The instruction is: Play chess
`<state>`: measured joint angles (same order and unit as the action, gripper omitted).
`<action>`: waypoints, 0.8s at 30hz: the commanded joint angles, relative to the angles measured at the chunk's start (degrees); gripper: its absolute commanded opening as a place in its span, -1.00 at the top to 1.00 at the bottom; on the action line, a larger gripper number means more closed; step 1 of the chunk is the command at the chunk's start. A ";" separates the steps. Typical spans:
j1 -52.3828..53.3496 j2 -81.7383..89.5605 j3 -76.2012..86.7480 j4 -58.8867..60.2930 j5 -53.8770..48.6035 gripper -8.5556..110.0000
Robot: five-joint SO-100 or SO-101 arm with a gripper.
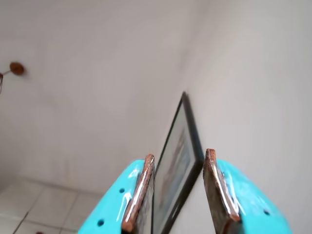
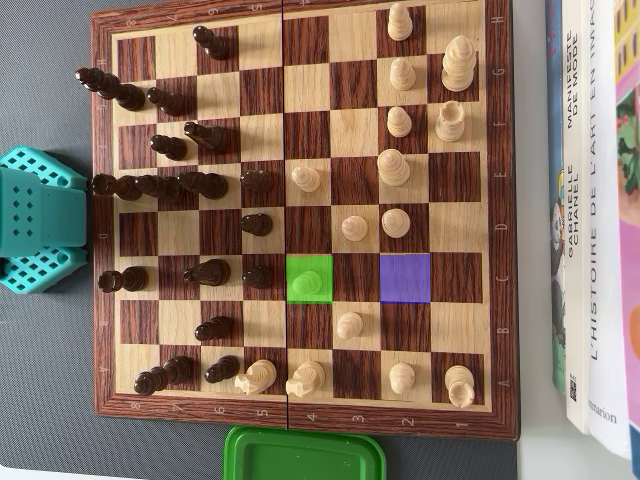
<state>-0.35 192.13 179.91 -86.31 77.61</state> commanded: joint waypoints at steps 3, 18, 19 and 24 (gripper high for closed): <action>0.00 -0.53 1.14 -8.88 -0.26 0.60; -0.62 -0.53 1.14 -17.14 0.26 0.60; -0.44 -0.53 1.14 -17.14 0.26 0.60; -0.09 -0.53 1.14 -17.14 0.26 0.60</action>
<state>-0.70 192.13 179.91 -103.36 77.52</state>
